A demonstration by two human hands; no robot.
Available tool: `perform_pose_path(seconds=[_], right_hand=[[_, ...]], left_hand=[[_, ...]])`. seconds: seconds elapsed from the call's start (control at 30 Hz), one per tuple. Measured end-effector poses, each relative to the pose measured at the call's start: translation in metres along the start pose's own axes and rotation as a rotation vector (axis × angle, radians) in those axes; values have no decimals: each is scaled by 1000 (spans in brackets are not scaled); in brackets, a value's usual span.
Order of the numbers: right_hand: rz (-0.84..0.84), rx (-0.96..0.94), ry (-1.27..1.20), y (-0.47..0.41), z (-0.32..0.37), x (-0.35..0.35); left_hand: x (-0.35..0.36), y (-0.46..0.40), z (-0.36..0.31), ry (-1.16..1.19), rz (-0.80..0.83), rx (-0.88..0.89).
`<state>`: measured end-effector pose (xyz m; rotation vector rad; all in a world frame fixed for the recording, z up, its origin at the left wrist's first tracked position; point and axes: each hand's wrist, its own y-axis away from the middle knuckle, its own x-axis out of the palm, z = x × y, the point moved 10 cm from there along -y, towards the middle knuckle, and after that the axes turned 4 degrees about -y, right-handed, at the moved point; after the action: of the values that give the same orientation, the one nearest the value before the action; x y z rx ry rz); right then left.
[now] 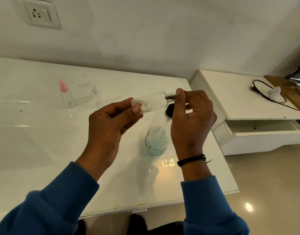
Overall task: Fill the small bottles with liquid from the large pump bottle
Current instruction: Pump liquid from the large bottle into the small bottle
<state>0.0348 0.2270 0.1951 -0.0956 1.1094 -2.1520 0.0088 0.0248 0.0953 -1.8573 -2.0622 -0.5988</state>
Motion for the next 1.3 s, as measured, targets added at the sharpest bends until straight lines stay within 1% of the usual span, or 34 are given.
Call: perform_pose_path(seconds=[0.1, 0.27, 0.4, 0.53, 0.67, 0.83, 1.0, 1.13, 1.3], right_hand=[[-13, -7, 16, 0, 1, -1], [12, 21, -1, 2, -3, 2], [-11, -4, 20, 1, -2, 0], [-7, 4, -9, 5, -5, 2], [-35, -28, -14, 0, -2, -3], [4, 5, -28, 7, -6, 3], [-38, -40, -23, 0, -1, -3], [-9, -5, -46, 7, -4, 3], [-20, -35, -1, -3, 2, -2]], left_hand=[[0, -1, 0, -8, 4, 9], [1, 0, -4, -10, 6, 9], [2, 0, -4, -30, 10, 10], [2, -1, -6, -26, 19, 16], [3, 0, -5, -25, 23, 14], [0, -1, -6, -20, 9, 14], [2, -1, -4, -9, 20, 13], [-1, -2, -6, 6, 1, 16], [1, 0, -2, 9, 16, 10]])
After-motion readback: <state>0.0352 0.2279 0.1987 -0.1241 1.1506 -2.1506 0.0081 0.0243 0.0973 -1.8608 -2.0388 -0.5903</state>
